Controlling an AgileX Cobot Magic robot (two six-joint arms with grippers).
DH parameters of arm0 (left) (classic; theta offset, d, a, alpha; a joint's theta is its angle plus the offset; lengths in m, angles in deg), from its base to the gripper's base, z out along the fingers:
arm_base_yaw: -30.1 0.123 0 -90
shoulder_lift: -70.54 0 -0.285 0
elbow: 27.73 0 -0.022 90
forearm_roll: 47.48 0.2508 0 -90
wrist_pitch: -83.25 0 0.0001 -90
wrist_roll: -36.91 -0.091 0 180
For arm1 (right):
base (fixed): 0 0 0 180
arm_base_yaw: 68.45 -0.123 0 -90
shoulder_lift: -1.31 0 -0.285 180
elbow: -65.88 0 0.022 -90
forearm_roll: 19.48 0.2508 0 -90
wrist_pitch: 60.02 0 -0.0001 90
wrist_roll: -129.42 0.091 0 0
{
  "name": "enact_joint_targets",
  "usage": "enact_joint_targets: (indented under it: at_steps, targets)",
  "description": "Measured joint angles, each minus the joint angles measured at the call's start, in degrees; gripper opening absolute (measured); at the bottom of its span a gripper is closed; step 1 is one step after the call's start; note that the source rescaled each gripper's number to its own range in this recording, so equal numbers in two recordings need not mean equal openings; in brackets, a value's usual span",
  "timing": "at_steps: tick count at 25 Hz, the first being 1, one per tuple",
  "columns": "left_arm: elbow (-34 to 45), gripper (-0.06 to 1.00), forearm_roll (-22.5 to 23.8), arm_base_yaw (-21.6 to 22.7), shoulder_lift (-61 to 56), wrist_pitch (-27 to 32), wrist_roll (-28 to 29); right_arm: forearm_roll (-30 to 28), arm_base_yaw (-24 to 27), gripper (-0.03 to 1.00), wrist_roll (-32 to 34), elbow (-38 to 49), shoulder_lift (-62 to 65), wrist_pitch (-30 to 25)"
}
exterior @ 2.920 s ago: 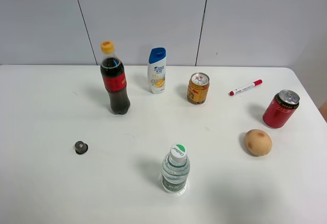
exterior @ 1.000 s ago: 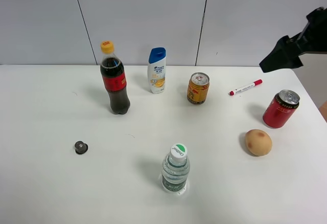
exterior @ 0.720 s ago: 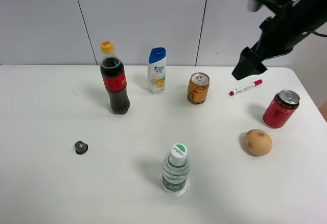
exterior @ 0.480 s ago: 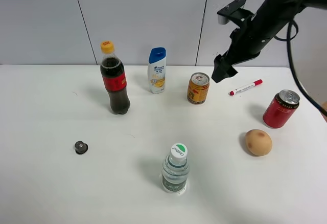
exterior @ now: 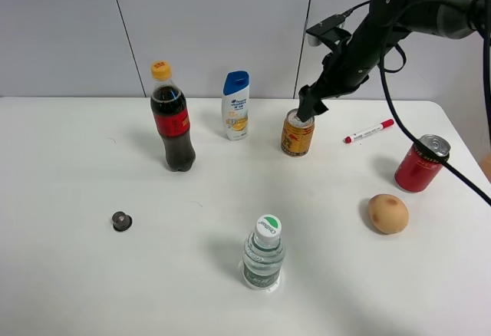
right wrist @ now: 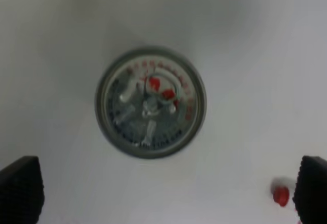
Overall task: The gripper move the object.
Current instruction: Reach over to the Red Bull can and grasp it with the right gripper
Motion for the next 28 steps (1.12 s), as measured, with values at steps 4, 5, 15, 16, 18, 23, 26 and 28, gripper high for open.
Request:
enact_joint_targets:
  at_steps: [4,5,15,16,18,23,26,28]
  targets:
    - [0.0,1.0,0.0,0.0,0.0,0.0,0.0,1.2,-1.32,1.0,-0.06,-2.3,-1.72,-0.09]
    - [0.0,1.0,0.0,0.0,0.0,0.0,0.0,1.2,-1.79,1.0,-0.06,-2.97,-2.22,-0.44]
    - [0.0,1.0,0.0,0.0,0.0,0.0,0.0,-2.37,-4.08,1.0,2.81,-5.49,-7.68,-1.97]
    - [0.0,1.0,0.0,0.0,0.0,0.0,0.0,-3.37,-4.08,1.0,3.25,-5.49,-7.97,-2.05]
    - [0.0,1.0,0.0,0.0,0.0,0.0,0.0,-5.03,-4.08,1.0,3.92,-5.49,-8.45,-2.05]
    - [0.0,1.0,0.0,0.0,0.0,0.0,0.0,-6.49,-4.08,1.0,4.16,-5.56,-9.17,-0.5]
    - [0.0,1.0,0.0,0.0,0.0,0.0,0.0,-6.55,-4.08,1.0,4.16,-5.69,-10.5,0.16]
    - [0.0,1.0,0.0,0.0,0.0,0.0,0.0,-6.35,-4.08,1.0,4.16,-5.69,-11.38,0.28]
